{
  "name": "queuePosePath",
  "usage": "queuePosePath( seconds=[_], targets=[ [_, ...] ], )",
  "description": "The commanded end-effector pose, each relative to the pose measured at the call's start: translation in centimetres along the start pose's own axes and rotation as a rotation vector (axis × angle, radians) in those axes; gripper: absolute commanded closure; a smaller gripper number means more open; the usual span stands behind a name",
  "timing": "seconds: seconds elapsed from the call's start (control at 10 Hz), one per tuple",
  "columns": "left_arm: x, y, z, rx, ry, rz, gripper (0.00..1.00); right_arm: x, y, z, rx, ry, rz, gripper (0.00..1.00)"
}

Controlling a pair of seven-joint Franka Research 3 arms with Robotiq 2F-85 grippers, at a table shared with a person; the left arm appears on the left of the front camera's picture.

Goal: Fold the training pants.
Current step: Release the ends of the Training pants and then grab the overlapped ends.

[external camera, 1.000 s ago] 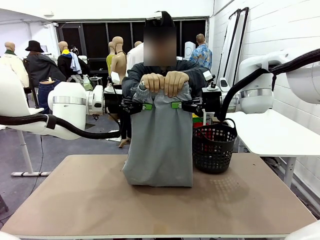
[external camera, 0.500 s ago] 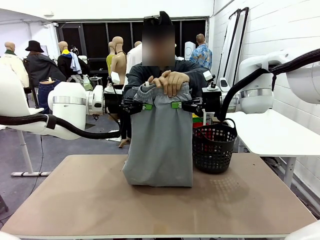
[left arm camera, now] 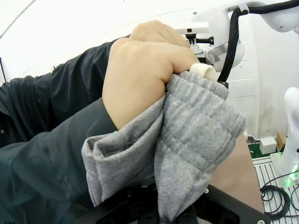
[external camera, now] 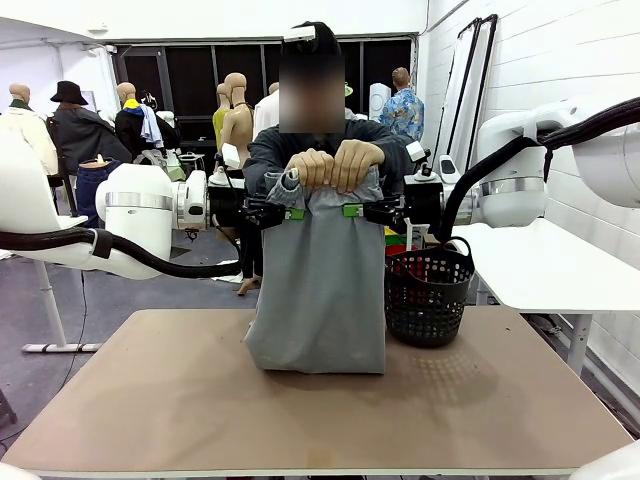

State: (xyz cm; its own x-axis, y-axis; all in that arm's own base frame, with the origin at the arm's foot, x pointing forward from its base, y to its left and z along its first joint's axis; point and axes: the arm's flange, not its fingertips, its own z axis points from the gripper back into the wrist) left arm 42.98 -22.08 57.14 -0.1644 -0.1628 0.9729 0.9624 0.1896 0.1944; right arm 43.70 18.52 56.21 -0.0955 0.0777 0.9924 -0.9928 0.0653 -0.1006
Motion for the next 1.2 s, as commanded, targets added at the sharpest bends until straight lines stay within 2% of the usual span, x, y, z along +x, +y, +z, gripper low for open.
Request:
queuePosePath(
  seconds=[0.0,1.1],
  targets=[
    [0.23,0.00,0.08,0.009,-0.013,0.008,1.00,0.08,0.13,-0.19,0.003,-0.006,0.008,1.00],
    [0.23,0.00,0.08,0.009,-0.013,0.008,1.00,0.08,0.13,-0.19,0.003,-0.006,0.008,1.00]
  ],
)
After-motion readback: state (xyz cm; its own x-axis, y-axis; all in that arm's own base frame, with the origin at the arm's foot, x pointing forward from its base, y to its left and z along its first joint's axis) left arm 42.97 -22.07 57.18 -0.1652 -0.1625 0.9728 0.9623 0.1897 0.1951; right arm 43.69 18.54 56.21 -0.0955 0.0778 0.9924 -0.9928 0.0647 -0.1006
